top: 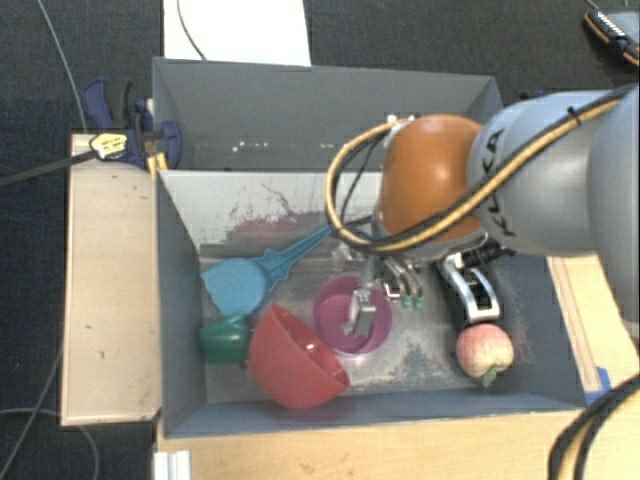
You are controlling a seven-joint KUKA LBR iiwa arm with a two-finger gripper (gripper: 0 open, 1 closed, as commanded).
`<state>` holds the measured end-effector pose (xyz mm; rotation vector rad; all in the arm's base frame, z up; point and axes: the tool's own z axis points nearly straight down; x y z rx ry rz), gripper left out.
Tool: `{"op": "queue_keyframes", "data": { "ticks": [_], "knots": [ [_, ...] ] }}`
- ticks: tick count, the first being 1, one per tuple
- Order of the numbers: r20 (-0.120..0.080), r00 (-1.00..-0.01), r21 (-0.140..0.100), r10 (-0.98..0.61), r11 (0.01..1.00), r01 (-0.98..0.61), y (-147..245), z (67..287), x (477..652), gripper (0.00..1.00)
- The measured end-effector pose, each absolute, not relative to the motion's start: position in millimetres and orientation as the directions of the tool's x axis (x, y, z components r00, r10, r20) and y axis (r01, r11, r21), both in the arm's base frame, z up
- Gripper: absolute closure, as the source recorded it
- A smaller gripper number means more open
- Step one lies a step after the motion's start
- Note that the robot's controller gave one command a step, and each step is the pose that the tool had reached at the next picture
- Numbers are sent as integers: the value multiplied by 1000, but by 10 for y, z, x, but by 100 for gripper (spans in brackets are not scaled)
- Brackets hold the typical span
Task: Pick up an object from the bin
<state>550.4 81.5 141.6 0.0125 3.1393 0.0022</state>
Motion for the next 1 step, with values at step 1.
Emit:
{"op": "queue_keyframes", "data": {
  "ticks": [1],
  "knots": [
    [-2,-1000,1,8,1000,8,815,1416,5504,0]
  ]
}}
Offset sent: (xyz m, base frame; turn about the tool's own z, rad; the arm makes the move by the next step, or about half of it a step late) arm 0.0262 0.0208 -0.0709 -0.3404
